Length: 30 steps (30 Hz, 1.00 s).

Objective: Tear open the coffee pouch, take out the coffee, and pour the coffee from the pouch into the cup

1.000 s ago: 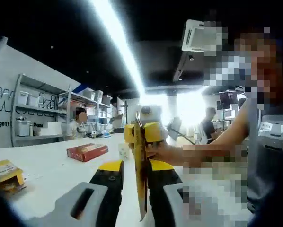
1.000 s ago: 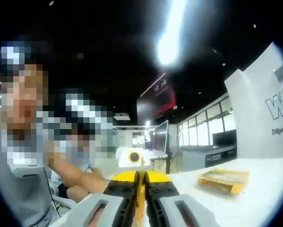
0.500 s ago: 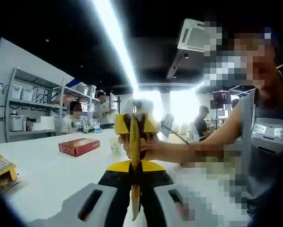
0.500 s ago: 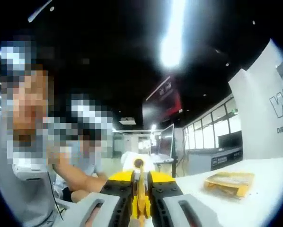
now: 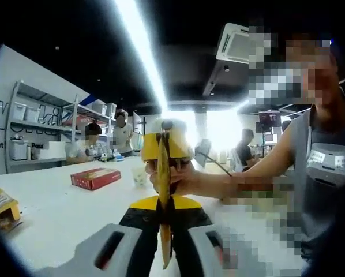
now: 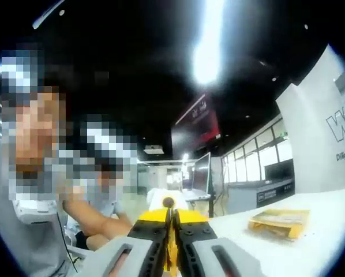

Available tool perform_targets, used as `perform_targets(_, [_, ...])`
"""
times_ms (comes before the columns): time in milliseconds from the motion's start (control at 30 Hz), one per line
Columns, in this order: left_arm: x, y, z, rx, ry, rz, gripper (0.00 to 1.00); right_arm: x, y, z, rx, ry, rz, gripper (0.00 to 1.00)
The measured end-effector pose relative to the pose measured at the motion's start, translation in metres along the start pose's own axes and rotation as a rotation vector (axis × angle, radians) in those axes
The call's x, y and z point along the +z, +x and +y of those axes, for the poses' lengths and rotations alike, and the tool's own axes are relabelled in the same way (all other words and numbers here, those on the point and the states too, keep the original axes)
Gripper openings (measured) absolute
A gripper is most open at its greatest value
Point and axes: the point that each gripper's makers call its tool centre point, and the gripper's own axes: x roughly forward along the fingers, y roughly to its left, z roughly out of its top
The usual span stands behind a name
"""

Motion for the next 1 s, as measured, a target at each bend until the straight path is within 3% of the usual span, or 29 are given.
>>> perform_targets(133, [-0.001,-0.004,0.008,-0.005,-0.012,-0.031,0.27,-0.002,-0.002,-0.009,-0.048,0.018,0.023,0.04])
perform_targets(233, [0.003,-0.009,0.012,-0.002,0.002,-0.055,0.31,-0.001,-0.002,-0.01,-0.062,0.024,0.035,0.04])
perform_targets(333, [0.013,-0.015,0.012,-0.018,-0.001,-0.11,0.34,0.003,0.0,0.003,-0.011,0.02,0.056,0.04])
perform_targets(400, [0.017,-0.018,0.016,-0.01,-0.028,-0.121,0.34,0.008,-0.001,0.004,-0.016,0.003,0.046,0.04])
perform_targets(533, [0.026,-0.024,0.021,0.001,-0.047,-0.172,0.36,0.011,-0.01,-0.024,-0.167,-0.072,0.043,0.04])
perform_targets(600, [0.028,-0.025,0.022,0.007,-0.043,-0.178,0.36,0.009,-0.013,-0.024,-0.148,-0.049,0.047,0.04])
perform_targets(733, [0.037,-0.028,0.021,0.0,-0.067,-0.22,0.36,0.017,-0.008,0.008,0.02,0.014,0.022,0.04])
perform_targets(800, [0.041,-0.029,0.02,-0.002,-0.069,-0.235,0.36,0.015,-0.009,-0.006,-0.067,-0.039,0.039,0.04])
perform_targets(867, [0.041,-0.028,0.019,-0.001,-0.066,-0.235,0.36,0.011,-0.016,-0.023,-0.142,-0.034,0.038,0.04])
perform_targets(933, [0.04,-0.028,0.02,0.003,-0.063,-0.23,0.36,0.013,-0.019,-0.024,-0.127,-0.017,0.023,0.04])
perform_targets(1000, [0.04,-0.028,0.019,0.0,-0.066,-0.232,0.36,0.016,-0.015,-0.005,-0.031,0.02,0.02,0.04])
